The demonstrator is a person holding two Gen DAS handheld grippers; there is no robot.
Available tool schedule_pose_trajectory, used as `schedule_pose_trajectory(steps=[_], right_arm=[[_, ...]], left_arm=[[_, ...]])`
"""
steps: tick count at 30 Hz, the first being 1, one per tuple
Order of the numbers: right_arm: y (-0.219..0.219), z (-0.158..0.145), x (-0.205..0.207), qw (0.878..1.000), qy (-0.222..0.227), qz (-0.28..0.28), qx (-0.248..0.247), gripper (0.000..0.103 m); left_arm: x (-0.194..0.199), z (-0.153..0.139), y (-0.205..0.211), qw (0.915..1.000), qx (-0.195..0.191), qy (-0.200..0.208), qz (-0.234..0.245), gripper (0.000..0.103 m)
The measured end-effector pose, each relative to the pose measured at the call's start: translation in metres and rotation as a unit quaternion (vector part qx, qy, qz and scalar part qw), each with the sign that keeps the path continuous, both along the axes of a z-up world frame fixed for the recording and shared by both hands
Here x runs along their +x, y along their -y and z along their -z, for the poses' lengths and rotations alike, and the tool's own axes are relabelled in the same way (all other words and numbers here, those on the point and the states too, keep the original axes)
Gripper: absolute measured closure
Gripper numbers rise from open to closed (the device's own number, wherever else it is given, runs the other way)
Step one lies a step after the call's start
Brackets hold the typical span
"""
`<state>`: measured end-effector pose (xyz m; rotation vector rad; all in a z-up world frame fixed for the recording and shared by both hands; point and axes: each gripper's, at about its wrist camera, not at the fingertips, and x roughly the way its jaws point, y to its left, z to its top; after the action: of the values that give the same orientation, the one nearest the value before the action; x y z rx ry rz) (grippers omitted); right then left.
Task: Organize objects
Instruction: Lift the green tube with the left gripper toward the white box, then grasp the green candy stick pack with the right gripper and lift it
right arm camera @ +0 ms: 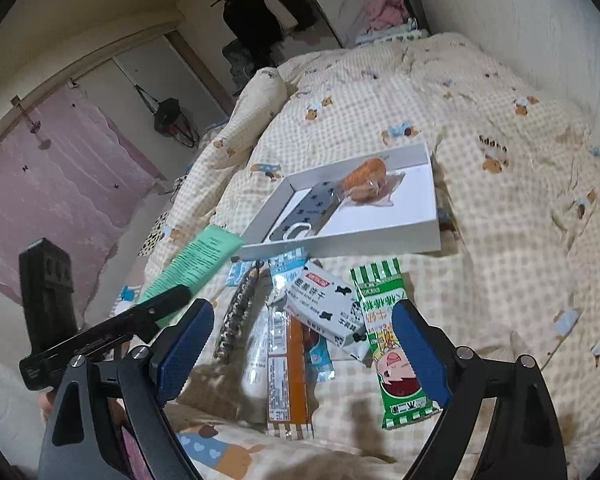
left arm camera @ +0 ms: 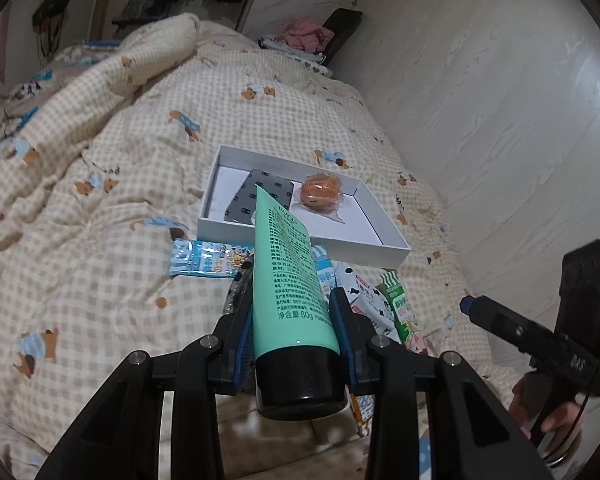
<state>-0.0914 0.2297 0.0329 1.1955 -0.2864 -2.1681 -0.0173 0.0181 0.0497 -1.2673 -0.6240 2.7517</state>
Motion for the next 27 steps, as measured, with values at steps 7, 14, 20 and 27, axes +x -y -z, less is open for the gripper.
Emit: schedule_pose_trajectory(steps=[7, 14, 20, 27], right_arm=[[-0.010, -0.010, -0.006, 0.998, -0.037, -0.011, 0.043, 0.011], [-0.015, 0.019, -0.025, 0.989, -0.033, -0.049, 0.134, 0.011], [-0.016, 0.050, -0.020, 0.983, 0.018, -0.111, 0.145, 0.013], [-0.007, 0.075, -0.018, 0.972, 0.041, -0.138, 0.188, 0.046]], left_arm=[[0.012, 0.003, -0.009, 0.9995, -0.022, 0.019, 0.011, 0.064], [0.013, 0.011, -0.006, 0.9994, -0.021, 0.026, 0.004, 0.064], [0.022, -0.006, 0.005, 0.9987, -0.048, -0.015, -0.004, 0.064], [0.019, -0.009, 0.013, 0.9987, -0.047, -0.022, 0.003, 0.064]])
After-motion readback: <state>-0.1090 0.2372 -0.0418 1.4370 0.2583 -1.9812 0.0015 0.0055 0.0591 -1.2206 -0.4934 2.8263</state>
